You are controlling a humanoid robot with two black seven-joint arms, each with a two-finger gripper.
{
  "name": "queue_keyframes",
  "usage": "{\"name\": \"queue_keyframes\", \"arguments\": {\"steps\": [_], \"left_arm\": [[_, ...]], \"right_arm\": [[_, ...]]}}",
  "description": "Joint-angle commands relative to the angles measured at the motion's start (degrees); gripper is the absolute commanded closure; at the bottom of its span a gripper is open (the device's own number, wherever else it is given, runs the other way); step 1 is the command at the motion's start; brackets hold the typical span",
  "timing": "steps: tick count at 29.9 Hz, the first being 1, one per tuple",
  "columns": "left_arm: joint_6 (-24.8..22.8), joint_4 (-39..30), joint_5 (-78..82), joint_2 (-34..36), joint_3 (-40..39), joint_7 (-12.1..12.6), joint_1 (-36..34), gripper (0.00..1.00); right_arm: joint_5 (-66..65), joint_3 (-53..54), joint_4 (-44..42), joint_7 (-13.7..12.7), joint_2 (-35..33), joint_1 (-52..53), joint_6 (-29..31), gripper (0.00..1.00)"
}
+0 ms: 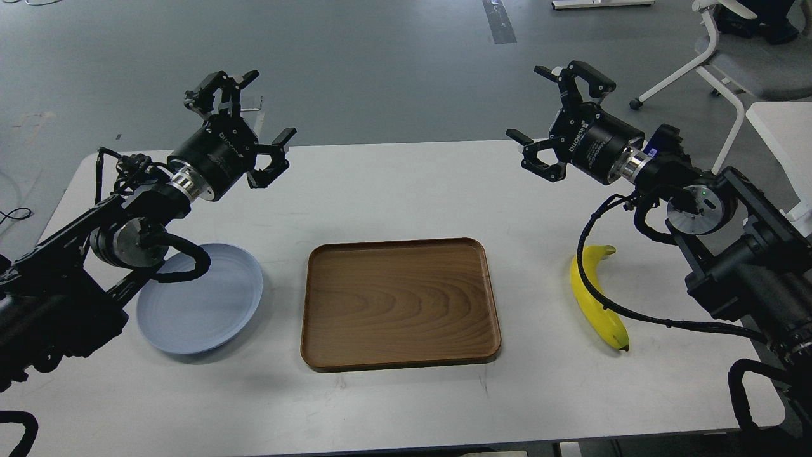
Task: Place banana on plate with both arms
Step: 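Move the left gripper down toward the light blue plate's rim, then lower the left gripper and grasp the blue plate's near rim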
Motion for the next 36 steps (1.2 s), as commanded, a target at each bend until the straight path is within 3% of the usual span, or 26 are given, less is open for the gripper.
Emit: {"name": "queue_keyframes", "arguments": {"steps": [1, 10, 22, 24, 27, 28, 29, 30, 32, 34, 35, 36], "left_arm": [[-0.17, -0.12, -0.01, 0.01, -1.63, -0.50, 0.53, 0.02], [-2.19, -0.65, -0.01, -0.08, -3.04, -0.41, 2.02, 0.02], [-1.31, -0.47, 1.83, 0.35, -2.07, -0.94, 2.02, 0.02], [-1.23, -0.73, 7.88, 1.67, -2.07, -2.16, 2.02, 0.02], [0.35, -1.70, 28.78, 4.39, -2.16, -8.83, 2.02, 0.02], [2.79, -2.05, 37.78, 6.14, -2.07, -11.72, 2.02, 0.02], [2.82, -2.05, 37.87, 6.16, -2.07, -11.75, 2.02, 0.02], [4.99, -3.10, 46.14, 8.07, -1.98, -13.66, 2.37, 0.02], [6.24, -7.48, 56.56, 12.82, -1.02, -14.30, 3.16, 0.02], [8.43, -14.32, 65.96, 22.11, 2.83, -14.30, 6.05, 0.02], [8.44, -14.36, 66.00, 22.15, 2.85, -14.30, 6.06, 0.02], [11.49, -16.62, 69.48, 25.81, 5.12, -14.30, 7.28, 0.02]], "right_arm": [[0.00, 0.05, -0.05, -0.06, 0.13, 0.05, 0.00, 0.00], [0.00, 0.22, 0.04, -0.06, 0.31, 0.13, 0.00, 0.00], [0.00, 0.14, -0.05, 0.03, 0.22, 0.05, 0.00, 0.00], [0.00, 0.14, -0.05, 0.03, 0.22, 0.05, 0.00, 0.00], [0.00, 0.14, -0.05, 0.12, 0.05, -0.13, 0.00, 0.00], [0.00, 0.22, 0.04, 0.20, 0.05, -0.30, 0.00, 0.00], [0.00, 0.22, 0.04, 0.20, 0.05, -0.31, 0.00, 0.00], [0.00, 0.22, -0.05, 0.29, -0.04, -0.48, 0.00, 0.00], [0.00, 0.31, -0.05, 0.56, -0.04, -0.66, 0.00, 0.00], [0.00, 0.40, 0.04, 0.64, -0.04, -0.92, 0.00, 0.00], [0.00, 0.40, 0.04, 0.64, -0.04, -0.92, 0.00, 0.00], [0.00, 0.49, -0.05, 0.64, -0.04, -1.01, 0.00, 0.00]]}}
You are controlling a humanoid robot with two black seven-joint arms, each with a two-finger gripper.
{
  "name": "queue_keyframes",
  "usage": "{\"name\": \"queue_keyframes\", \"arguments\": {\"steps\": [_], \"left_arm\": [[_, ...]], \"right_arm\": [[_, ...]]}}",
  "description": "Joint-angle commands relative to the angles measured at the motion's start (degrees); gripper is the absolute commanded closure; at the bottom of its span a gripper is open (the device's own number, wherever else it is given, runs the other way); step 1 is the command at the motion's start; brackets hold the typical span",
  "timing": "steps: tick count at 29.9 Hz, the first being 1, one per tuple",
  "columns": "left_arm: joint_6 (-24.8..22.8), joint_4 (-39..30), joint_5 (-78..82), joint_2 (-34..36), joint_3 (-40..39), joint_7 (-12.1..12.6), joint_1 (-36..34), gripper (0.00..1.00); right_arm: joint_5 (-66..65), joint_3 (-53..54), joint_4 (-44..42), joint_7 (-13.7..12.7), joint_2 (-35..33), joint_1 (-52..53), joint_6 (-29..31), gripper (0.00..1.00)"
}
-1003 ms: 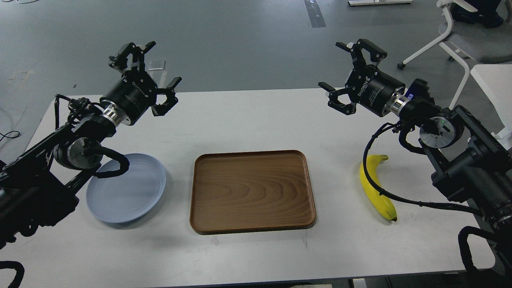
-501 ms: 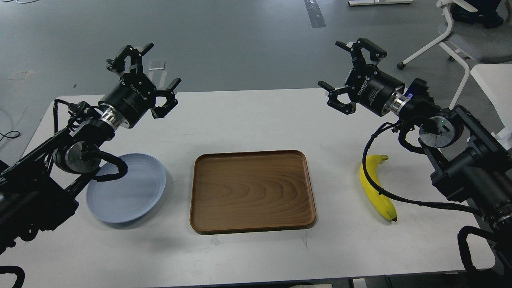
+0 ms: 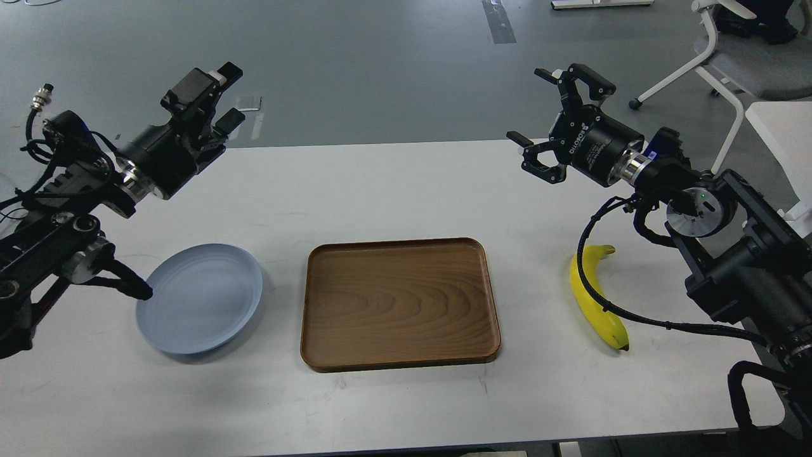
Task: Place banana on plate with both arms
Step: 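Lower the left gripper and grasp the blue plate's near rim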
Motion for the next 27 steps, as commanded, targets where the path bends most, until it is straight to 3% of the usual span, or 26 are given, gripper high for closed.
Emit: {"name": "queue_keyframes", "arguments": {"steps": [1, 4, 7, 11, 17, 27], "left_arm": [[8.34, -6.28, 10.93, 10.21, 6.76, -0.17, 3.67, 0.02], [19.49, -5.68, 16.57, 14.80, 16.15, -0.17, 5.79, 0.02], [27.32, -3.23, 17.02, 15.60, 22.66, -0.17, 6.40, 0.02], [33.59, 3.53, 16.07, 14.11, 30.15, 0.27, 7.11, 0.02], [34.04, 13.12, 15.00, 7.96, 32.19, 0.10, 7.28, 0.02], [33.34, 14.01, 12.19, 7.34, 32.63, 0.09, 10.53, 0.03]], "right_arm": [[0.00, 0.12, -0.02, 0.16, 0.03, -0.17, 0.00, 0.00], [0.00, 0.12, 0.07, 0.07, 0.12, -0.17, 0.00, 0.00], [0.00, 0.12, 0.07, 0.07, 0.12, -0.08, 0.00, 0.00], [0.00, -0.06, 0.07, 0.16, 0.12, -0.08, 0.00, 0.00], [-0.09, -0.06, 0.07, 0.07, 0.30, -0.17, 0.00, 0.00], [-0.09, 0.03, 0.16, 0.16, 0.03, -0.79, 0.00, 0.00]]}}
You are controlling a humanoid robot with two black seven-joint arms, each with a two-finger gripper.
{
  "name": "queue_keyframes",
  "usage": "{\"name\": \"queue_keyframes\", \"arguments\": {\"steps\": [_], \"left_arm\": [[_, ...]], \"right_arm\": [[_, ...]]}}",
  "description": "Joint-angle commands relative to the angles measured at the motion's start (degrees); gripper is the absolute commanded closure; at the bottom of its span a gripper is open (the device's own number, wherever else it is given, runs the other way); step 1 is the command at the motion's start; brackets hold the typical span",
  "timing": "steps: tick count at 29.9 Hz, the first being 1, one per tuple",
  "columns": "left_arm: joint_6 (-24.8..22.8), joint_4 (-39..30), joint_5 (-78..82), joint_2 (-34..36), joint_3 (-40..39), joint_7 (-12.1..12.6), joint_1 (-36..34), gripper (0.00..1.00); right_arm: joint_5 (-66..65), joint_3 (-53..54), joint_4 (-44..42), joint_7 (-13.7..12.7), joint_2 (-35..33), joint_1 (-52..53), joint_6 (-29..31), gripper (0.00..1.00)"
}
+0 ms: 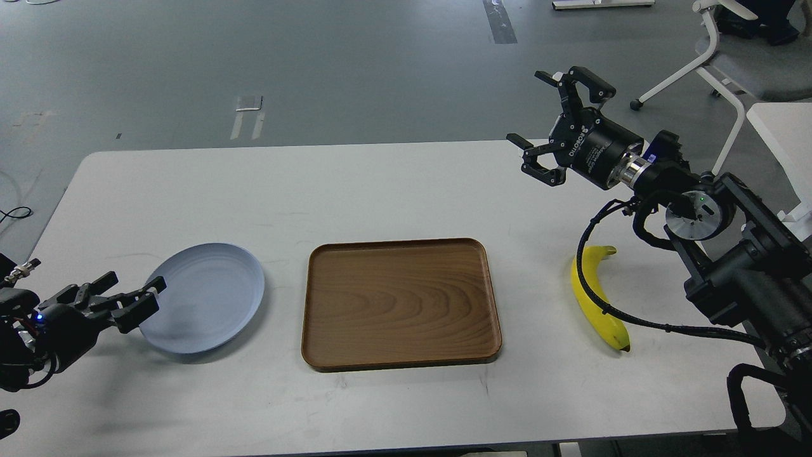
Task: Place banana on plate with both arms
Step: 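Lower the left gripper and grasp the blue plate's near rim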
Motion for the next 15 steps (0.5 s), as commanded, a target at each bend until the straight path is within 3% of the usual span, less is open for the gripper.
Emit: {"name": "queue_keyframes", "arguments": {"steps": [1, 9, 11, 12, 13, 15], "left_arm": [[-0.07, 0.07, -0.26, -0.02, 0.13, 0.10, 0.87, 0.04], [-0.33, 2.97, -2.46, -1.52, 0.13, 0.01, 1.40, 0.27], [-1.47, 3.76, -2.46, -1.87, 0.13, -0.25, 1.40, 0.43], [-1.91, 3.85, -2.46, -1.87, 0.13, -0.34, 1.40, 0.55], [-2.53, 3.85, -2.55, -1.96, 0.13, -0.51, 1.40, 0.76], [-2.71, 3.85, -2.55, -2.31, 0.13, -0.43, 1.40, 0.80]], "right_arm": [[0.00, 0.08, -0.02, -0.04, -0.02, -0.17, 0.00, 0.00], [0.00, -0.01, 0.07, 0.05, 0.07, -0.17, 0.00, 0.00], [0.00, -0.01, -0.02, 0.05, 0.07, -0.26, 0.00, 0.00], [0.00, -0.01, -0.02, 0.05, 0.07, -0.18, 0.00, 0.00], [0.00, -0.01, -0.02, 0.05, 0.07, -0.26, 0.00, 0.00], [0.00, -0.01, -0.02, 0.05, 0.07, -0.26, 0.00, 0.00]]}}
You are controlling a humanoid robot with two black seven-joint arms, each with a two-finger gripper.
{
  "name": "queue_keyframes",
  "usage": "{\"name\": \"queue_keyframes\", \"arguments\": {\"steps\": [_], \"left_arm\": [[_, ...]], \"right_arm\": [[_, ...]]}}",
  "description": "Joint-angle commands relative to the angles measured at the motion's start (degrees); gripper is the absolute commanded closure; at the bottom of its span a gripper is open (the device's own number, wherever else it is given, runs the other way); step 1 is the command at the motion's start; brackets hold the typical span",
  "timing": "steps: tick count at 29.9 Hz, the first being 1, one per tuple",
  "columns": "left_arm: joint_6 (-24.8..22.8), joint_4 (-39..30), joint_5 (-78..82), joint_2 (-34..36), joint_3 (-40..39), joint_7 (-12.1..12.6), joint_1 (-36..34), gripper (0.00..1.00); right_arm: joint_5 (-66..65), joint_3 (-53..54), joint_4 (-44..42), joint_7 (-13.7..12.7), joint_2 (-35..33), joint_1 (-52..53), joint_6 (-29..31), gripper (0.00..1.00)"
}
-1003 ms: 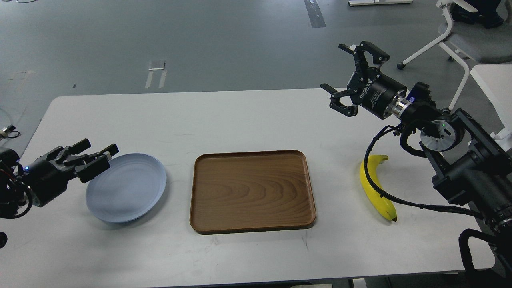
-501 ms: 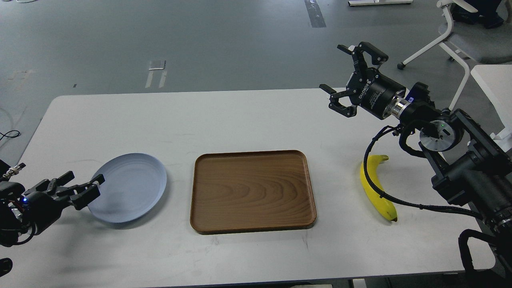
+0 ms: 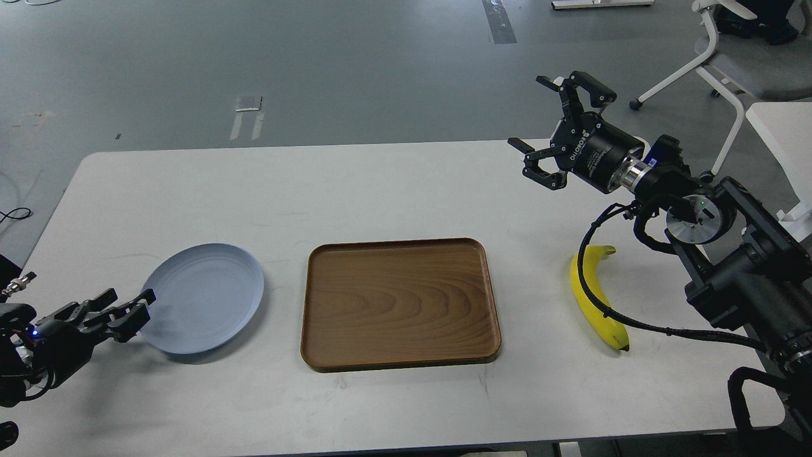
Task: Place banana on plate with both arms
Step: 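Lower the left gripper and grasp the blue plate's near rim, then lift the blue plate with the left gripper and set it on the wooden tray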
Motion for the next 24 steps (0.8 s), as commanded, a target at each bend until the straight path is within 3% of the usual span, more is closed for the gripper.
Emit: {"name": "queue_keyframes", "arguments": {"steps": [1, 3, 5, 6, 19, 24], "left_arm": [[-0.68, 0.21, -0.05, -0.48, -0.02, -0.06, 0.00, 0.80], [-0.77, 0.30, 0.04, -0.48, 0.07, -0.06, 0.00, 0.81], [-0.77, 0.82, -0.05, -0.83, 0.07, -0.06, 0.00, 0.99], [-0.77, 1.69, -0.05, -1.36, 0.16, -0.06, 0.00, 1.00], [-0.41, 1.88, -0.05, -2.07, -0.46, -1.64, -1.40, 1.00], [-0.50, 1.01, 0.21, -1.80, -0.28, -1.78, -5.52, 1.00]], "right_arm": [[-0.01, -0.01, -0.05, -0.01, 0.00, -0.02, 0.00, 0.00], [-0.01, -0.01, -0.05, -0.01, 0.00, -0.02, 0.00, 0.00], [-0.01, -0.01, -0.05, -0.01, 0.00, -0.02, 0.00, 0.00], [-0.01, -0.01, -0.05, -0.01, 0.00, -0.02, 0.00, 0.00], [-0.01, 0.17, -0.05, 0.08, 0.09, -0.46, 0.00, 0.00], [-0.01, 1.04, -0.05, 0.08, 0.00, -0.46, 0.00, 0.00]]}}
